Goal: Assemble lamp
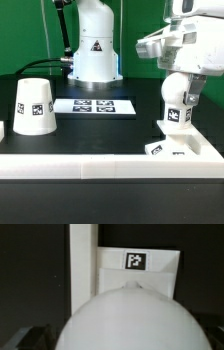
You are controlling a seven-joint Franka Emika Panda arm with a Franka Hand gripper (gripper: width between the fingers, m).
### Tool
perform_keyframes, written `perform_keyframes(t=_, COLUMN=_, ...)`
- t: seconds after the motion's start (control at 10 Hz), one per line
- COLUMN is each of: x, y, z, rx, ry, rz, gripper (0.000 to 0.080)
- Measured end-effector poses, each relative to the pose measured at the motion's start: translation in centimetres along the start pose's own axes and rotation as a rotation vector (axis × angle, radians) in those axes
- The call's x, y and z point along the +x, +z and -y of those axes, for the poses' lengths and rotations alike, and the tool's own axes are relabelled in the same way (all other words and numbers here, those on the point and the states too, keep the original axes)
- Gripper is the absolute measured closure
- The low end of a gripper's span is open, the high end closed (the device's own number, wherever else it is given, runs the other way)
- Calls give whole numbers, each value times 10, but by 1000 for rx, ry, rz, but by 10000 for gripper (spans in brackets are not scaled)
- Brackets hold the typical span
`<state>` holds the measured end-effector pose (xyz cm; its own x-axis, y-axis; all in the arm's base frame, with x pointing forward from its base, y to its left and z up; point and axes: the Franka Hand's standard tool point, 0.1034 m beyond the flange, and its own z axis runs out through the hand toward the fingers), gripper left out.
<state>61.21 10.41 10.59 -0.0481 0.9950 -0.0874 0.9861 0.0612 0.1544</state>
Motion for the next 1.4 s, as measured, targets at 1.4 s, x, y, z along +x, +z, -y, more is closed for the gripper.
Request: perform_keyframes(t=1.4, x=5, y=-2, z=-1, rx=1, ry=955, rz=-7, gripper=223)
